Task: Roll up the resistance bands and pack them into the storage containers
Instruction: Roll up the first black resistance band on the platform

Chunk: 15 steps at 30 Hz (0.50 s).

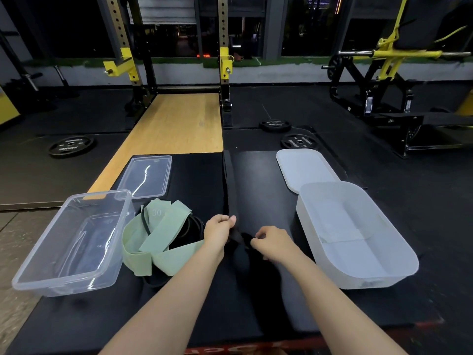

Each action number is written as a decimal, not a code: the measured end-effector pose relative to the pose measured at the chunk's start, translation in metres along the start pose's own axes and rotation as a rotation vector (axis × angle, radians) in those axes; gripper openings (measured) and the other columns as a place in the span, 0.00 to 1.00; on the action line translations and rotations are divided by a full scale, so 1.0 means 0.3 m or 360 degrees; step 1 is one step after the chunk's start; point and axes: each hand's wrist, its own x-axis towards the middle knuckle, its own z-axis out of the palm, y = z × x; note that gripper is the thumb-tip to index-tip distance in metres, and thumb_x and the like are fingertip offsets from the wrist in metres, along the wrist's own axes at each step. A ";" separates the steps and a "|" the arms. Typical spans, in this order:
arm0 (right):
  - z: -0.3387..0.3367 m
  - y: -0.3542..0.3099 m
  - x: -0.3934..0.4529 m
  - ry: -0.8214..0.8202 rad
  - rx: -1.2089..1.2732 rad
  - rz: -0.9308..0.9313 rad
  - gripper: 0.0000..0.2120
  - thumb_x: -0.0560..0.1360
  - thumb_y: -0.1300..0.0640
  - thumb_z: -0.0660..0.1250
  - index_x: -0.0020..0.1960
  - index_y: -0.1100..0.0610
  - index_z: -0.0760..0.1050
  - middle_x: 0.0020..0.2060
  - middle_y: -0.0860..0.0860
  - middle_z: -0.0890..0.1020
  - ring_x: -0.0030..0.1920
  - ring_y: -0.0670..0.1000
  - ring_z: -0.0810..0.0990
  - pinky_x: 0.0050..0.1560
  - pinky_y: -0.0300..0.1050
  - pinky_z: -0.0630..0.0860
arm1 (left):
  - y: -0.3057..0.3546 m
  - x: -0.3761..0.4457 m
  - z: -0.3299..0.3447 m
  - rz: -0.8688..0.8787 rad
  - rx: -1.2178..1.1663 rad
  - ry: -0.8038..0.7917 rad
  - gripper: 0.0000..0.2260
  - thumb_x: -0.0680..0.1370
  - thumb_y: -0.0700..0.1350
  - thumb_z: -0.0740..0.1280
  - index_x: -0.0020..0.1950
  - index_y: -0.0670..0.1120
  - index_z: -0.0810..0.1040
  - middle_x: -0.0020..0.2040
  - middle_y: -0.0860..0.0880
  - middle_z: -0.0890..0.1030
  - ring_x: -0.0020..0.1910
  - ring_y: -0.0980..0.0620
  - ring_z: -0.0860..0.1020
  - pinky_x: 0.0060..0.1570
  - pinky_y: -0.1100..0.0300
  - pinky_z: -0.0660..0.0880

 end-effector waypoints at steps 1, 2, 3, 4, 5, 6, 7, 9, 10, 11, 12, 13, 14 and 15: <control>-0.007 -0.001 0.004 -0.0042 -0.0056 0.0049 0.06 0.71 0.55 0.61 0.43 0.56 0.74 0.37 0.54 0.82 0.33 0.52 0.80 0.41 0.43 0.78 | 0.001 -0.005 -0.002 -0.0045 -0.0171 -0.0044 0.08 0.77 0.40 0.66 0.38 0.45 0.72 0.43 0.43 0.78 0.45 0.46 0.77 0.54 0.47 0.75; -0.013 0.001 0.008 -0.0072 -0.0116 0.0099 0.06 0.71 0.55 0.61 0.39 0.57 0.72 0.33 0.53 0.81 0.30 0.52 0.80 0.39 0.43 0.79 | 0.003 -0.011 -0.005 -0.0086 -0.0361 -0.0085 0.08 0.79 0.38 0.63 0.39 0.43 0.71 0.43 0.43 0.78 0.45 0.47 0.78 0.52 0.48 0.75; -0.017 0.004 0.010 -0.0085 -0.0176 0.0139 0.07 0.71 0.54 0.61 0.37 0.57 0.71 0.30 0.53 0.80 0.29 0.52 0.80 0.38 0.43 0.79 | 0.005 -0.015 -0.009 -0.0121 -0.0531 -0.0121 0.08 0.80 0.37 0.61 0.40 0.43 0.70 0.43 0.44 0.77 0.45 0.48 0.78 0.48 0.49 0.75; -0.019 0.010 0.014 -0.0067 -0.0248 0.0165 0.09 0.71 0.52 0.62 0.37 0.57 0.71 0.30 0.52 0.79 0.30 0.52 0.79 0.38 0.43 0.79 | 0.006 -0.019 -0.013 -0.0143 -0.0650 -0.0144 0.09 0.81 0.37 0.59 0.41 0.42 0.69 0.43 0.45 0.77 0.46 0.48 0.79 0.46 0.51 0.75; -0.017 0.017 0.017 -0.0016 -0.0329 0.0164 0.10 0.72 0.50 0.64 0.40 0.57 0.72 0.34 0.52 0.79 0.34 0.53 0.79 0.39 0.44 0.78 | 0.001 -0.017 -0.016 -0.0156 -0.0706 -0.0162 0.09 0.81 0.37 0.58 0.41 0.42 0.69 0.44 0.45 0.77 0.46 0.49 0.79 0.45 0.52 0.75; -0.016 0.024 0.017 0.0046 -0.0388 0.0123 0.12 0.73 0.48 0.66 0.45 0.57 0.74 0.41 0.53 0.79 0.40 0.54 0.79 0.42 0.43 0.76 | -0.005 -0.018 -0.019 -0.0172 -0.0747 -0.0186 0.08 0.81 0.37 0.58 0.42 0.42 0.69 0.44 0.45 0.77 0.46 0.50 0.79 0.46 0.52 0.75; -0.014 0.031 0.018 0.0087 -0.0386 0.0060 0.14 0.73 0.48 0.67 0.52 0.56 0.75 0.48 0.53 0.79 0.46 0.55 0.78 0.45 0.43 0.74 | -0.010 -0.021 -0.019 -0.0183 -0.0769 -0.0207 0.08 0.82 0.38 0.57 0.43 0.42 0.70 0.45 0.45 0.77 0.46 0.51 0.79 0.45 0.52 0.76; -0.009 0.035 0.014 0.0029 -0.0271 -0.0078 0.17 0.74 0.52 0.70 0.60 0.55 0.76 0.54 0.53 0.80 0.52 0.52 0.79 0.49 0.39 0.73 | -0.021 -0.023 -0.017 -0.0180 -0.0758 -0.0217 0.08 0.82 0.38 0.57 0.43 0.41 0.70 0.44 0.44 0.78 0.46 0.51 0.79 0.41 0.54 0.75; -0.007 0.035 0.010 -0.0051 -0.0208 -0.0112 0.15 0.73 0.55 0.70 0.59 0.55 0.78 0.52 0.53 0.82 0.48 0.50 0.81 0.46 0.37 0.74 | -0.025 -0.025 -0.014 -0.0171 -0.0744 -0.0206 0.09 0.82 0.38 0.57 0.42 0.41 0.70 0.43 0.44 0.78 0.45 0.51 0.78 0.40 0.56 0.74; -0.003 0.036 0.004 -0.0149 -0.0131 -0.0105 0.12 0.73 0.57 0.71 0.57 0.57 0.79 0.48 0.53 0.83 0.40 0.48 0.81 0.41 0.35 0.75 | -0.029 -0.025 -0.011 -0.0156 -0.0712 -0.0187 0.09 0.82 0.38 0.57 0.41 0.41 0.70 0.42 0.45 0.78 0.44 0.52 0.78 0.40 0.58 0.73; 0.000 0.038 -0.003 -0.0262 -0.0024 -0.0068 0.10 0.73 0.59 0.71 0.54 0.58 0.80 0.43 0.54 0.83 0.33 0.46 0.80 0.34 0.34 0.75 | -0.033 -0.026 -0.009 -0.0146 -0.0679 -0.0171 0.09 0.81 0.38 0.58 0.41 0.42 0.70 0.42 0.45 0.78 0.43 0.53 0.77 0.40 0.59 0.73; 0.000 0.042 -0.012 -0.0383 0.0100 -0.0022 0.09 0.73 0.61 0.72 0.52 0.60 0.79 0.39 0.53 0.82 0.28 0.44 0.78 0.30 0.34 0.75 | -0.040 -0.025 -0.006 -0.0134 -0.0628 -0.0164 0.09 0.81 0.38 0.58 0.41 0.42 0.70 0.42 0.45 0.78 0.41 0.53 0.76 0.40 0.60 0.72; -0.002 0.044 -0.019 -0.0503 0.0225 0.0016 0.07 0.73 0.62 0.72 0.49 0.60 0.77 0.36 0.53 0.80 0.26 0.43 0.78 0.29 0.35 0.75 | -0.043 -0.026 -0.003 -0.0123 -0.0581 -0.0168 0.09 0.81 0.39 0.59 0.41 0.43 0.71 0.42 0.45 0.78 0.40 0.54 0.76 0.41 0.61 0.71; -0.007 0.044 -0.026 -0.0603 0.0333 0.0040 0.06 0.73 0.62 0.72 0.46 0.59 0.75 0.34 0.52 0.80 0.26 0.43 0.78 0.29 0.36 0.76 | -0.046 -0.027 0.000 -0.0119 -0.0540 -0.0176 0.09 0.81 0.39 0.60 0.41 0.43 0.71 0.43 0.46 0.79 0.39 0.54 0.75 0.41 0.60 0.71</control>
